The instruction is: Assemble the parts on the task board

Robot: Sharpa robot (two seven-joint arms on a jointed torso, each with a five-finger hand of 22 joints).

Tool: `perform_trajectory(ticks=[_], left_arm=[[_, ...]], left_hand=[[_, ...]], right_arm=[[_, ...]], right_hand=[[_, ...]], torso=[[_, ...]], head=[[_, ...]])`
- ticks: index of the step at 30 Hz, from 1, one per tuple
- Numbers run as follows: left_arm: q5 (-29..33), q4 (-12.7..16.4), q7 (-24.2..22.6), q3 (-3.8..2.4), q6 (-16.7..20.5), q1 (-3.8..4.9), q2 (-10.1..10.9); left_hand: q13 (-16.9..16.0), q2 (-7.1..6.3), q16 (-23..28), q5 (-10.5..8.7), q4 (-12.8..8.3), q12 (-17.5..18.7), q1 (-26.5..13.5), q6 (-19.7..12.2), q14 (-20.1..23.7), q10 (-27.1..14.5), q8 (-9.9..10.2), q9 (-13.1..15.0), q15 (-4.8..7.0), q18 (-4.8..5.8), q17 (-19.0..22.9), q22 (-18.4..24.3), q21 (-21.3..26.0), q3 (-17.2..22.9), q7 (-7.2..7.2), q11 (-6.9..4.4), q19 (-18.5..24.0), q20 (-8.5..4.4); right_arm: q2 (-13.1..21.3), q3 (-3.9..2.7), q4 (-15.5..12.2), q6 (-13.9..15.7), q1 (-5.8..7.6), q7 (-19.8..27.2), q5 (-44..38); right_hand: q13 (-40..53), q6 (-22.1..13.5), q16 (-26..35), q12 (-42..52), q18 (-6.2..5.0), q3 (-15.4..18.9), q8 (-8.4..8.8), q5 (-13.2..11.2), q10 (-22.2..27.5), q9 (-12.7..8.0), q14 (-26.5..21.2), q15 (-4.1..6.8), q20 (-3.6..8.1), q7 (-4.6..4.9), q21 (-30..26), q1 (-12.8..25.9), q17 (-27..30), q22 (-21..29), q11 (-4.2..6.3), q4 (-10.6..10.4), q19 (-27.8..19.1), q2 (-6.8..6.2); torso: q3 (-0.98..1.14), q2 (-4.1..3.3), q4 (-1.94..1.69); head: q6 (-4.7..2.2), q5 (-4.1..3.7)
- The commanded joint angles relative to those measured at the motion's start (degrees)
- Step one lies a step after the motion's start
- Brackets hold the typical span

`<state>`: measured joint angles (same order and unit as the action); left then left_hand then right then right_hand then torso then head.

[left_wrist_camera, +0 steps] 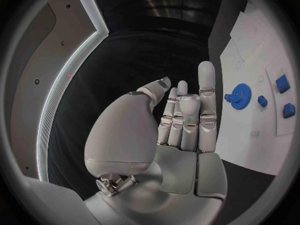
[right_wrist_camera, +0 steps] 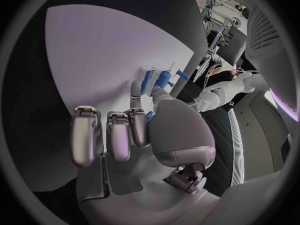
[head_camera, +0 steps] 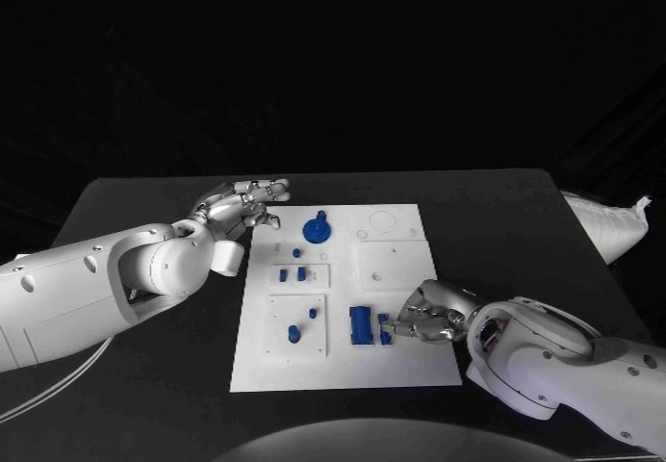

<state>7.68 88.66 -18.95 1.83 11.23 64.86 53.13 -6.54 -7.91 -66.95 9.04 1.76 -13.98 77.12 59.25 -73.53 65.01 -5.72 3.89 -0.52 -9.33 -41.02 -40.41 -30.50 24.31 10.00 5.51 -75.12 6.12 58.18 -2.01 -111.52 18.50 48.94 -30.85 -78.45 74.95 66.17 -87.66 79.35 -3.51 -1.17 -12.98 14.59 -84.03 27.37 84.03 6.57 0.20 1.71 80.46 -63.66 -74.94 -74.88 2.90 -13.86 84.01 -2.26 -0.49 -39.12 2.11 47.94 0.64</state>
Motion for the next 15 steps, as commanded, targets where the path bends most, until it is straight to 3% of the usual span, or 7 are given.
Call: perform_trajectory(ticks=[1,4,8,10,11,12,15], left_arm=[[-0.2,-0.2,-0.3,-0.03,-1.0,0.02,-0.2],[-0.2,-0.6,-0.5,-0.02,-1.0,0.01,-0.6],[0.6,-1.7,-0.6,-0.02,-1.1,-0.02,-1.4],[1.2,-2.5,-0.8,-0.02,-1.0,-0.03,-2.0],[1.6,-3.3,-1.1,-0.02,-0.9,-0.06,-2.5],[1.9,-3.8,-1.3,-0.02,-0.8,-0.07,-2.8],[2.7,-5.7,-1.9,-0.02,-0.1,-0.11,-4.0]], left_hand=[[-0.1,0.56,0.3,-0.28,-0.1,-0.2,-0.2,-0.4,0.3,-0.5,-0.2,0.0,-0.09,-1.02,0.1,0.1,0.2,-0.4,0.1,0.05,0.3,-0.06],[-0.1,0.59,0.3,-0.27,-0.1,-0.3,-0.3,-0.4,0.4,-0.5,-0.3,0.0,-0.1,-1.02,0.2,0.1,0.2,-0.5,0.11,0.07,0.4,-0.05],[-0.1,0.53,0.3,-0.29,0.1,-0.4,-0.6,-0.4,0.4,-0.7,-0.3,0.0,-0.15,-1.01,0.3,0.1,0.3,-0.7,0.13,0.11,0.4,-0.02],[-0.1,0.52,0.5,-0.3,0.2,-0.5,-0.8,-0.4,0.6,-0.7,-0.3,0.0,-0.17,-1.01,0.6,0.1,0.3,-0.8,0.1,0.12,0.4,0.0],[-0.1,0.53,0.6,-0.3,0.2,-0.6,-0.9,-0.3,0.7,-0.8,-0.4,0.0,-0.18,-1.0,0.8,0.2,0.4,-0.9,0.06,0.11,0.5,0.02],[-0.1,0.55,0.7,-0.3,0.2,-0.6,-0.9,-0.3,0.9,-0.8,-0.4,0.0,-0.19,-1.0,1.1,0.2,0.4,-1.0,0.02,0.09,0.6,0.03],[-0.1,0.61,3.1,-0.27,0.3,-1.0,-1.2,-0.2,3.3,-1.1,-0.6,0.0,-0.26,-1.01,5.3,0.6,1.1,-1.4,-0.08,0.06,1.5,0.12]], right_arm=[[0.7,-0.02,0.4,4.2,0.17,7.3,4.8],[1.4,-0.06,1.7,6.8,1.63,16.2,15.1],[1.5,-0.08,4.6,7.5,3.85,27.7,28.7],[0.9,-0.09,7.0,7.9,5.12,33.6,35.6],[0.0,-0.09,9.6,7.8,6.07,38.0,41.8],[-0.7,-0.09,11.4,7.6,6.58,40.4,45.6],[-3.1,-0.15,16.6,6.6,7.54,45.5,54.0]], right_hand=[[7.4,-4.0,1.5,-4.1,-0.16,0.6,2.64,0.9,-1.6,-1.2,4.6,-1.41,-0.58,1.79,-1.9,-1.8,-8.7,2.3,-1.77,0.5,0.2,0.08],[3.8,-6.6,4.1,-10.9,-1.14,1.2,4.93,1.5,1.2,-2.8,3.7,-2.62,-1.92,3.38,-5.4,-5.1,-4.8,7.0,-3.18,1.7,-1.7,0.88],[-2.6,-8.3,9.8,-22.4,-2.9,0.9,6.37,0.1,6.2,-4.4,1.7,-3.42,-2.66,4.33,-12.4,-9.1,2.6,15.8,-4.01,3.8,-5.2,1.98],[-14.5,-9.0,21.5,-42.9,-5.65,-0.8,6.93,-1.6,15.4,-5.3,-2.9,-3.87,-3.03,4.88,-25.3,-12.8,16.0,31.0,-4.53,5.7,-11.6,3.28],[-20.2,-9.8,33.0,-50.5,-6.97,-1.9,7.4,-2.5,18.4,-6.0,-7.0,-4.26,-3.63,5.4,-34.8,-14.4,27.7,40.7,-5.45,6.6,-15.8,3.45],[-24.2,-10.5,42.8,-54.7,-7.2,-2.5,7.86,-3.3,19.7,-6.7,-10.1,-4.91,-4.09,6.23,-38.7,-15.2,36.5,43.4,-6.02,7.1,-16.9,3.01],[-31.0,-11.1,50.0,-61.4,-6.9,-4.2,8.48,-4.2,22.0,-7.7,-12.4,-6.16,-5.33,7.09,-44.6,-16.5,40.0,47.4,-6.79,7.6,-18.6,3.01]], torso=[[-0.08,0.19,-0.01],[-0.16,0.43,0.0],[-0.34,1.1,0.04],[-0.51,1.69,0.18],[-0.61,2.07,0.4],[-0.71,2.51,0.71],[-1.0,3.49,1.12]], head=[[-0.25,-0.15],[-0.79,-0.22],[-1.62,-0.39],[-2.41,-0.53],[-2.85,-0.47],[-3.04,-0.3],[-4.72,-0.12]])
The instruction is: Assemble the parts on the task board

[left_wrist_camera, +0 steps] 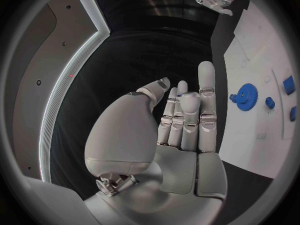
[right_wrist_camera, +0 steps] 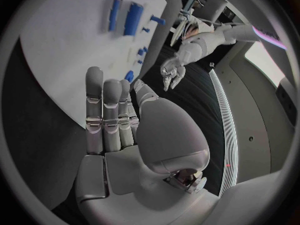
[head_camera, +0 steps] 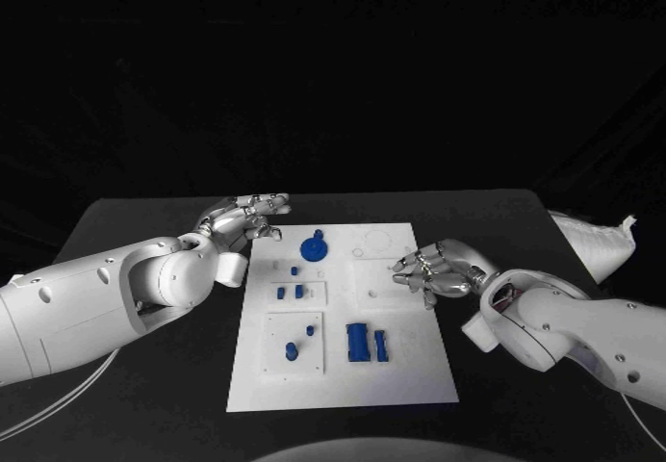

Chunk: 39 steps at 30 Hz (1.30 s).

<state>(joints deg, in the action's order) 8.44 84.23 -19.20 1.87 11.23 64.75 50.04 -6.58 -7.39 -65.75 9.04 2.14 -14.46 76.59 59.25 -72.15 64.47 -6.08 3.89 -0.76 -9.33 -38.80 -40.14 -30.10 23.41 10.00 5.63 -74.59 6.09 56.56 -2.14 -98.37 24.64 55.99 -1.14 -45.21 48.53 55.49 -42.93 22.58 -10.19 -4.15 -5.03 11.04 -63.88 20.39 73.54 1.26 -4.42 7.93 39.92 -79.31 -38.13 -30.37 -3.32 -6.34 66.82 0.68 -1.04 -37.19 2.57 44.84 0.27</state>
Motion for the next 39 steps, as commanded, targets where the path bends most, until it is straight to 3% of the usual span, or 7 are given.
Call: perform_trajectory(ticks=[1,7,18,19,24,31,39], left_arm=[[2.3,-2.1,-1.9,-0.06,0.2,-0.01,-1.5],[3.9,-7.5,-4.0,-0.06,1.5,-0.52,-5.3],[4.3,-12.4,-8.0,-0.08,3.7,-1.71,-10.3],[3.4,-12.2,-4.6,-0.02,2.3,-1.65,-10.1],[2.7,-11.2,-4.9,-0.13,4.0,-1.82,-9.8],[-0.3,-6.5,-6.5,-0.61,12.0,-2.58,-8.6],[-5.6,1.5,-9.2,-1.43,25.6,-3.9,-6.5]], left_hand=[[0.0,0.12,4.3,-0.25,-0.1,-0.6,-0.7,-0.1,4.4,-0.9,-0.3,0.0,-0.15,-0.98,6.5,0.7,1.6,-0.7,-0.09,0.01,2.1,0.26],[1.8,-0.04,24.0,-0.36,1.0,0.9,-2.2,-1.6,17.3,-4.1,0.3,-0.2,-3.19,-0.26,17.7,7.4,12.7,-3.1,0.46,1.59,15.2,2.79],[3.0,2.57,50.2,-0.3,2.3,6.1,-0.9,-3.5,20.7,-7.6,2.4,-0.2,-8.34,-1.22,31.2,20.0,26.2,-13.6,-0.54,5.0,29.5,9.65],[6.6,7.39,54.1,-2.96,-2.1,8.4,-23.7,-20.3,36.5,-24.9,6.1,-3.9,-5.63,2.73,33.0,25.6,30.1,-16.1,-3.29,1.73,43.0,4.65],[6.6,7.39,56.8,-3.82,-2.1,9.5,-31.3,-25.9,41.3,-30.4,6.1,-3.9,-4.72,2.48,34.4,28.3,30.1,-17.8,-4.36,0.72,47.6,3.34],[6.6,7.39,59.1,-9.04,-2.1,14.5,-42.9,-34.5,49.3,-39.2,6.1,-3.9,-3.31,4.03,38.8,31.3,30.1,-19.1,-5.82,-0.91,54.6,0.89],[6.6,7.39,61.0,-9.04,-2.1,14.5,-52.3,-41.4,55.7,-46.2,6.1,-3.9,0.76,5.24,38.8,33.8,30.1,-23.4,-10.0,-5.63,60.2,-1.07]], right_arm=[[-2.6,-0.08,5.6,-0.2,0.72,17.4,23.5],[-9.0,-0.67,17.3,-3.7,1.35,24.3,32.9],[-14.8,-1.49,27.1,-7.5,1.47,27.5,35.5],[-14.5,-1.47,26.6,-4.0,1.51,23.9,32.6],[-14.3,-1.21,25.3,-2.3,1.71,24.5,33.5],[-13.4,0.01,19.1,5.7,2.61,26.8,37.8],[-12.2,1.68,10.7,16.5,3.84,30.1,43.6]], right_hand=[[-8.1,-0.5,8.7,-7.5,-0.21,-1.9,0.76,-1.0,2.0,-1.2,-2.8,-1.51,-1.33,1.43,-6.8,-1.1,4.9,4.7,-1.14,0.1,-2.1,-0.07],[-26.4,-2.4,30.2,-18.6,-0.05,-5.0,1.39,-2.5,3.8,-5.8,-14.4,-7.56,-6.7,3.74,-24.7,-1.1,18.7,16.5,-4.42,1.2,-11.3,-1.52],[-40.8,-1.9,38.5,-19.0,-0.43,-3.0,1.44,-4.7,2.9,-12.3,-9.9,-8.05,-8.54,3.28,-33.3,1.7,29.8,24.1,-5.49,5.2,-6.4,-0.18],[-42.8,-18.2,42.9,-22.6,3.06,-0.9,5.03,-6.6,21.5,-14.5,-29.3,-6.05,-4.71,-0.16,-35.1,24.8,32.1,25.9,-2.93,6.3,-24.8,-0.68],[-44.2,-23.4,42.9,-22.6,3.47,-0.2,5.03,-11.0,27.4,-15.7,-34.8,-1.26,-3.15,-1.23,-35.9,33.1,33.3,30.4,-1.95,6.3,-30.1,-0.68],[-48.5,-31.6,42.9,-22.6,4.63,4.2,5.03,-11.0,36.8,-20.4,-44.7,-1.26,-1.21,-2.93,-39.9,44.9,38.1,30.4,3.32,6.3,-39.5,-0.68],[-48.5,-38.3,42.9,-22.6,5.89,4.2,5.03,-11.0,44.3,-20.4,-52.8,-1.26,0.35,-7.93,-39.9,54.5,38.1,30.4,3.32,6.3,-47.1,-0.68]], torso=[[-0.54,1.88,0.82],[-0.73,3.12,1.32],[-0.33,4.23,0.81],[-0.48,3.96,0.88],[-0.1,4.47,0.02],[0.96,5.9,-2.39],[1.04,6.01,-2.57]], head=[[-2.02,0.29],[-5.52,0.76],[-7.53,0.75],[-7.1,0.79],[-7.94,0.53],[-10.28,-0.22],[-10.46,-0.27]])
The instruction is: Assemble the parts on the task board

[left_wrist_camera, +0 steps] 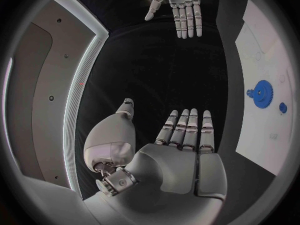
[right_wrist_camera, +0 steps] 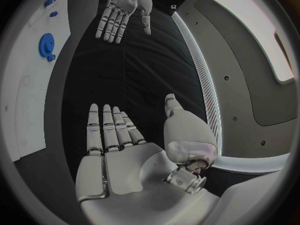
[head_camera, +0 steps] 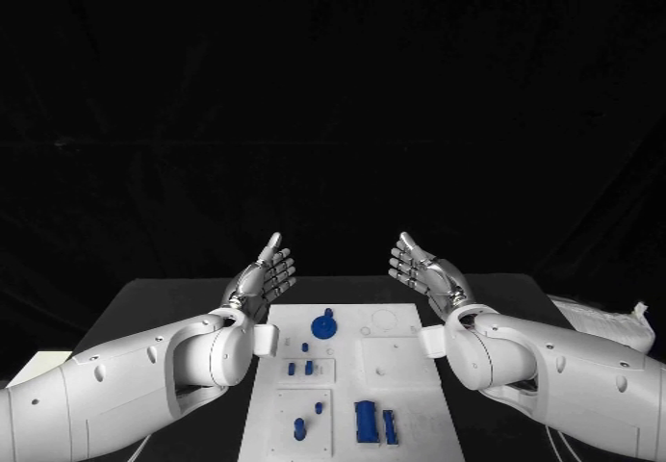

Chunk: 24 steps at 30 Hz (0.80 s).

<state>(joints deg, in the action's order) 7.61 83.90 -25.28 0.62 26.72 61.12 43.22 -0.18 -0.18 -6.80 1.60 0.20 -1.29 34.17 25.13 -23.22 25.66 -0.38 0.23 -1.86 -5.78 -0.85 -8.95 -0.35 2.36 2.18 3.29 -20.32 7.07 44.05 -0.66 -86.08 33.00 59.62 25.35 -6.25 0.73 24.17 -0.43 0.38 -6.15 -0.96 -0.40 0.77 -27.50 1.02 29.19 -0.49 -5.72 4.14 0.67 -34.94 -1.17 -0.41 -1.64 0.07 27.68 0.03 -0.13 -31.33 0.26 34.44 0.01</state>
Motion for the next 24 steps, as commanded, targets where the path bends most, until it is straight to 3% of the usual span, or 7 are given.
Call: perform_trajectory(ticks=[1,3,4,5,6,11,24], left_arm=[[-5.3,2.5,-3.3,-0.26,11.4,-0.38,0.5],[-6.1,3.8,-3.8,-0.39,13.5,-0.58,0.9],[-6.4,4.3,-3.9,-0.44,14.4,-0.67,1.0],[-6.7,4.7,-4.1,-0.49,15.1,-0.74,1.1],[-7.1,5.3,-4.3,-0.54,16.1,-0.83,1.3],[-7.6,6.1,-4.5,-0.62,17.4,-0.96,1.5],[-7.6,6.1,-4.5,-0.62,17.4,-0.96,1.5]], left_hand=[[0.2,0.18,2.2,-1.6,-0.2,1.3,-10.8,-8.0,7.4,-8.1,0.4,-0.2,1.86,1.73,0.8,2.8,0.3,-2.4,-2.18,-3.29,6.5,-2.22],[0.2,0.18,2.5,-1.6,-0.2,1.3,-12.6,-9.3,8.6,-9.5,0.4,-0.2,1.86,1.73,0.8,3.3,0.3,-2.4,-2.18,-3.29,7.5,-2.59],[0.2,0.18,2.7,-1.6,-0.2,1.3,-13.5,-9.9,9.2,-10.1,0.4,-0.2,1.86,1.74,0.8,3.5,0.3,-2.4,-2.18,-3.29,8.0,-2.79],[0.2,0.18,6.8,-1.6,-0.2,1.3,-14.4,-10.6,9.8,-10.8,0.4,-0.2,1.86,1.74,0.8,3.8,0.3,-2.4,-2.18,-3.29,8.5,-2.97],[0.2,0.18,6.8,-1.6,-0.2,1.3,-15.4,-11.3,10.4,-11.5,0.4,-0.2,1.86,5.78,0.8,4.0,0.3,-2.4,-2.18,-3.29,9.1,-7.07],[0.2,0.18,6.8,-1.6,-0.2,1.3,-18.9,-13.9,12.8,-14.2,0.4,-0.2,1.86,5.78,0.8,8.9,0.3,-2.4,-2.18,-3.29,11.2,-7.07],[0.2,0.18,6.8,-1.6,-0.2,1.3,-25.3,-18.6,17.2,-19.0,0.4,-0.2,1.86,5.78,0.8,8.9,0.3,-2.4,-2.18,-3.29,14.9,-7.07]], right_arm=[[0.4,0.33,-2.2,8.9,0.3,3.8,5.1],[0.5,0.51,-3.1,10.1,0.43,4.2,5.7],[0.6,0.58,-3.4,10.5,0.48,4.3,5.9],[0.6,0.62,-3.7,10.8,0.51,4.4,6.1],[0.6,0.66,-3.9,11.1,0.54,4.4,6.2],[0.6,0.66,-3.9,11.1,0.54,4.4,6.2],[0.6,0.66,-3.9,11.1,0.54,4.4,6.2]], right_hand=[[-0.7,-7.7,0.4,-0.4,1.85,1.0,0.4,-0.8,8.7,-1.0,-9.3,0.49,5.72,-4.14,-0.7,11.1,1.2,0.4,1.64,-0.1,-8.8,-0.03],[-0.7,-8.9,0.4,-0.4,1.91,1.0,0.4,-0.8,10.2,-1.0,-10.8,0.49,5.72,-4.14,-0.7,12.9,1.2,0.4,1.64,-0.1,-10.2,-0.03],[-0.7,-9.5,0.4,-0.4,6.15,1.0,0.4,-0.8,10.9,-1.0,-11.5,0.49,5.72,-4.14,-0.7,13.8,1.2,0.4,1.64,-0.1,-10.9,-0.03],[-0.7,-10.2,0.4,-0.4,6.15,1.0,0.4,-0.8,11.6,-1.0,-12.3,0.49,5.72,-4.14,-0.7,14.7,1.2,0.4,1.64,-0.1,-11.6,-0.03],[-0.7,-10.9,0.4,-0.4,6.15,1.0,0.4,-0.8,12.4,-1.0,-13.1,0.49,5.72,-4.14,-0.7,15.8,1.2,0.4,1.64,-0.1,-12.5,-0.03],[-0.7,-13.4,0.4,-0.4,6.15,1.0,0.4,-0.8,15.2,-1.0,-16.2,0.49,5.72,-4.14,-0.7,19.3,1.2,0.4,1.64,-0.1,-15.3,-0.03],[-0.7,-17.9,0.4,-0.4,6.15,1.0,0.4,-0.8,20.4,-1.0,-21.7,0.49,5.72,-4.14,-0.7,25.9,1.2,0.4,1.64,-0.1,-20.5,-0.03]], torso=[[0.13,0.15,-0.26],[0.13,0.15,-0.26],[0.13,0.15,-0.26],[0.13,0.15,-0.26],[0.13,0.15,-0.26],[0.13,0.15,-0.26],[0.13,0.15,-0.26]], head=[[-0.06,-0.01],[-0.06,-0.01],[-0.06,-0.01],[-0.06,-0.01],[-0.06,-0.01],[-0.06,-0.01],[-0.06,-0.01]])
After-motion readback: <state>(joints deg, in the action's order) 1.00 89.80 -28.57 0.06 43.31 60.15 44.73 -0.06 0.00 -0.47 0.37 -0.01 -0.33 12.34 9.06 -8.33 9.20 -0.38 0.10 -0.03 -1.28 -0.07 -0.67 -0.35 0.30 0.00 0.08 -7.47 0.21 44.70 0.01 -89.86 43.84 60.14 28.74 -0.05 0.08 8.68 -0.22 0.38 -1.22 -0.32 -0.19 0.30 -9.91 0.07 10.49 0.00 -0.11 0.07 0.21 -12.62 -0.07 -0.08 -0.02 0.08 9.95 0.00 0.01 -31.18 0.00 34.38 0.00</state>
